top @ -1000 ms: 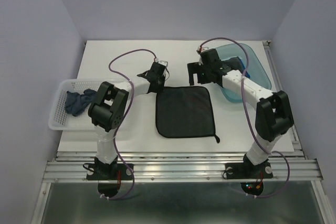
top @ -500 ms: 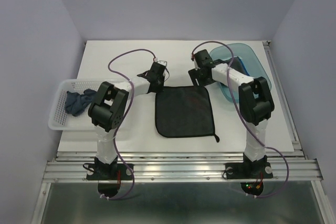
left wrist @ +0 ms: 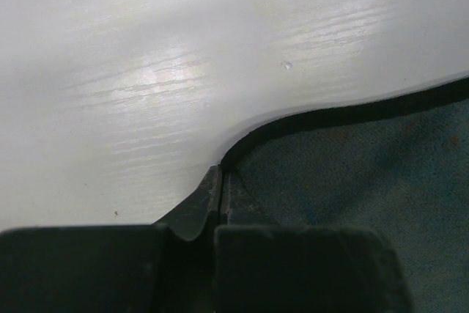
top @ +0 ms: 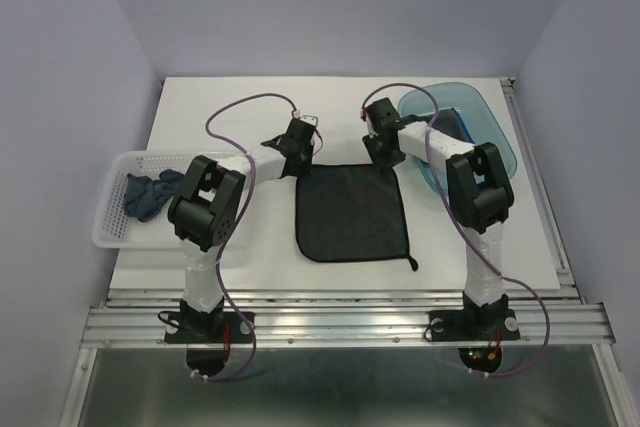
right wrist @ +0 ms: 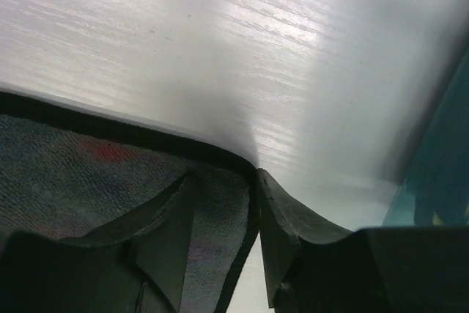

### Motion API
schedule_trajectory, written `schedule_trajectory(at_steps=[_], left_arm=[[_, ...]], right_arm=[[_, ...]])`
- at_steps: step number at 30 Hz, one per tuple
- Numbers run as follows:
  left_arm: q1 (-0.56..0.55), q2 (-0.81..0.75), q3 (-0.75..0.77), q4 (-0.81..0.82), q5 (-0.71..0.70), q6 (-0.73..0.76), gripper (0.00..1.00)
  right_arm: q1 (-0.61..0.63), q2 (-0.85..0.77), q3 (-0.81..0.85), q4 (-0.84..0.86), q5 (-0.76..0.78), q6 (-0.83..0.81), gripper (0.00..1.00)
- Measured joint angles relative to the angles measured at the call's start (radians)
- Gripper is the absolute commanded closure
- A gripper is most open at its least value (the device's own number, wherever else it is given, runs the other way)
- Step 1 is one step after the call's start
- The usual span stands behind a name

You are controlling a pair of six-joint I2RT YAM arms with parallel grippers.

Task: Fold and stack the towels
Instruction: Fold the towel

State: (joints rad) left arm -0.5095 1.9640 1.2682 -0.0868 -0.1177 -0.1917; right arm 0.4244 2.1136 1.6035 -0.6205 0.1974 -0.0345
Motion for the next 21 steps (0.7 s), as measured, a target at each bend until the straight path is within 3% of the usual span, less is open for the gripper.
schedule_trajectory(at_steps=[5,9,12,18,21], left_arm=[[0.000,0.000,0.000,0.000,-0.004,0.000,1.00],[0.000,0.000,0.000,0.000,-0.010,0.000,1.00],[0.000,0.000,0.000,0.000,-0.014,0.000,1.00],[0.001,-0.033,-0.010,-0.006,-0.023,0.001,1.00],[0.001,-0.086,-0.031,-0.001,-0.023,0.003,1.00]], right_arm=[[-0.006,0.004,0.000,0.005,-0.039,0.000,0.66],[-0.021,0.006,-0.003,0.021,-0.085,0.001,0.79],[-0.026,0.005,-0.015,0.051,-0.109,0.000,0.81],[-0.026,-0.015,-0.042,0.095,-0.115,-0.019,0.96],[-0.026,-0.030,-0.050,0.132,-0.122,-0.034,0.96]])
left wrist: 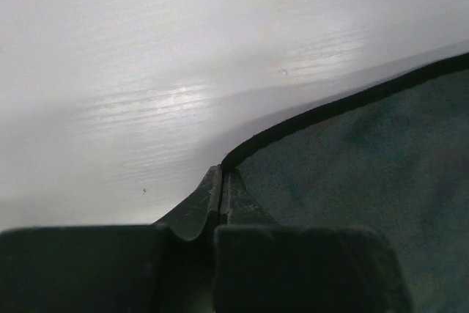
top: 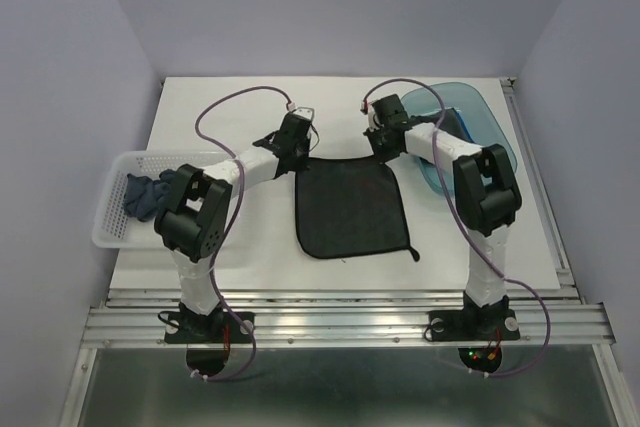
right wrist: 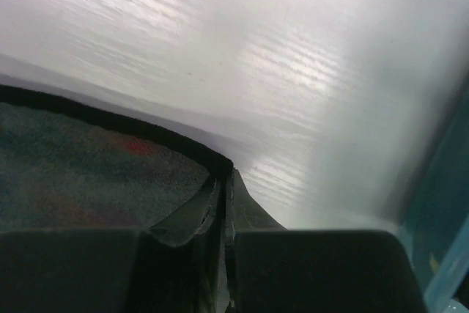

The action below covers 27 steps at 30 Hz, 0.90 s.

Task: Fold and stack the towels
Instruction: Fold the towel

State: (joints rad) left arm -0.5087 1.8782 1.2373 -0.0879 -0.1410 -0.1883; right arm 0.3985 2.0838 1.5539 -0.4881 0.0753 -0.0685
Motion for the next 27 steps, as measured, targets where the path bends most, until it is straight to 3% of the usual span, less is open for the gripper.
schedule_trajectory(at_steps=[9,19,27], left_arm=[[0.000,-0.117,-0.050,0.047,0.007,-0.010,1.00],[-0.001,-0.344,-0.351,0.130,0.075,-0.103,1.00],[-0.074,-0.526,-0.557,0.214,0.119,-0.196,1.00]], right_arm=[[0.000,-0.235,-0.166,0.133,-0.053,-0.021,0.96],[0.000,-0.429,-0.432,0.219,-0.168,0.070,0.96],[0.022,-0.604,-0.605,0.230,-0.215,0.198,0.95]])
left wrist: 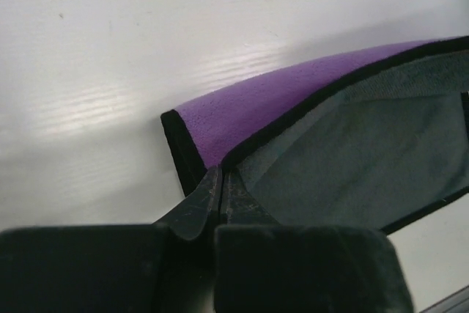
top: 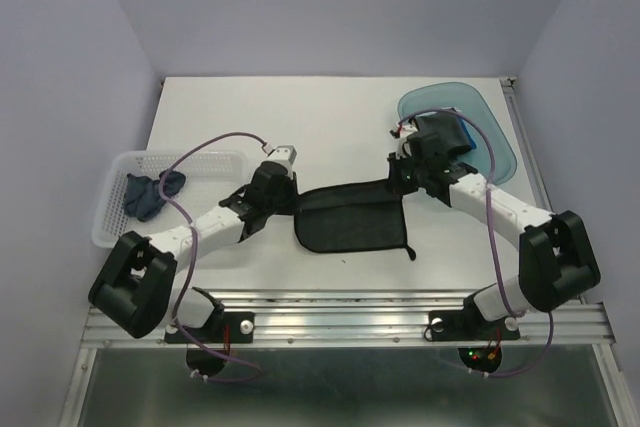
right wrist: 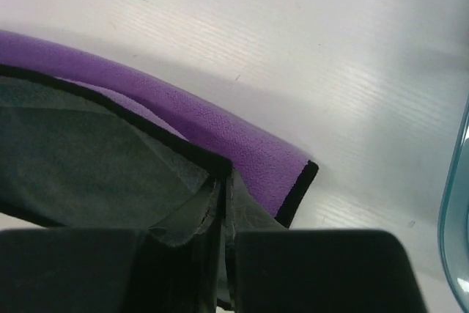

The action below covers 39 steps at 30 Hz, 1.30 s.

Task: Fold and stack the towels
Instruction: Fold the towel

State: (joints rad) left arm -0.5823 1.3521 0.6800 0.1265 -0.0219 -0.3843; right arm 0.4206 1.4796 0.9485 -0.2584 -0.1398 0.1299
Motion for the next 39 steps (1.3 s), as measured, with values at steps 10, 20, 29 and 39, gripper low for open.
schedule_trajectory(at_steps=[10,20,29,39], left_arm=[[-0.077,-0.140,-0.124,0.035,-0.009,-0.093,1.00],[-0.100,-0.217,-0.198,0.044,-0.030,-0.151,1.00],[-0.159,-0.215,-0.246,0.058,-0.039,-0.200,1.00],[-0.163,-0.205,-0.261,0.064,-0.039,-0.228,1.00]], right_arm=[[0.006,-0.144,-0.141,0.005,-0.016,0.094,0.93],[0.006,-0.222,-0.243,0.006,-0.058,0.140,0.93],[0.006,-0.243,-0.270,0.006,-0.045,0.151,0.92],[0.006,-0.239,-0.305,0.021,-0.045,0.177,0.85]])
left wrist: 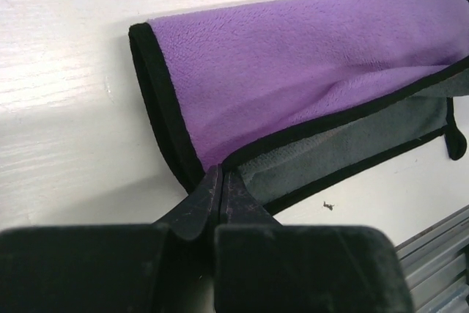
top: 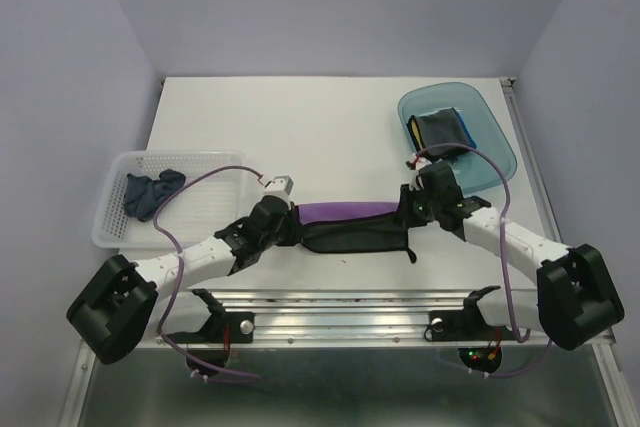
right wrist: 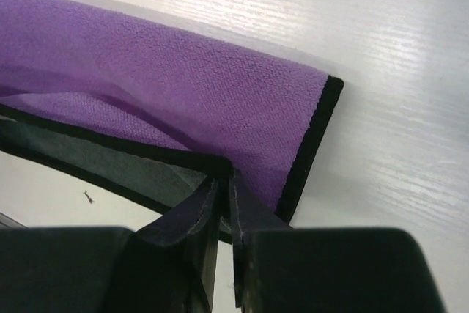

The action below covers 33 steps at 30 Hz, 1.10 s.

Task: Fold and stack the towels
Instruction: Fold the towel

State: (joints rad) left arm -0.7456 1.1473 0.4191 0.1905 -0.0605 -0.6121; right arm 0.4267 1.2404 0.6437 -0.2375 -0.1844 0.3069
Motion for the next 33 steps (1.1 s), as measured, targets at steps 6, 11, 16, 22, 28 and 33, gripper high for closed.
schedule_trajectory(at_steps=[6,11,16,22,28,33], left_arm=[[-0.018,0.013,-0.004,0.000,0.004,-0.018,0.78],[-0.039,-0.004,-0.020,-0.021,0.003,-0.039,0.37],[-0.058,-0.137,-0.022,-0.114,-0.006,-0.073,0.05],[-0.065,-0.328,-0.033,-0.163,-0.025,-0.109,0.01],[-0.065,-0.325,-0.035,-0.178,-0.066,-0.146,0.01],[-0.065,-0.145,-0.016,-0.189,-0.084,-0.177,0.02]], right_arm=[[0.000,0.000,-0.048,0.002,0.000,0.026,0.72],[0.000,-0.018,-0.086,0.002,-0.020,0.052,0.49],[0.000,-0.109,-0.119,-0.030,-0.056,0.090,0.32],[0.000,-0.303,-0.118,-0.051,-0.100,0.117,0.00],[0.000,-0.253,-0.078,-0.047,-0.118,0.129,0.00],[0.000,-0.126,-0.016,-0.079,0.009,0.147,0.00]])
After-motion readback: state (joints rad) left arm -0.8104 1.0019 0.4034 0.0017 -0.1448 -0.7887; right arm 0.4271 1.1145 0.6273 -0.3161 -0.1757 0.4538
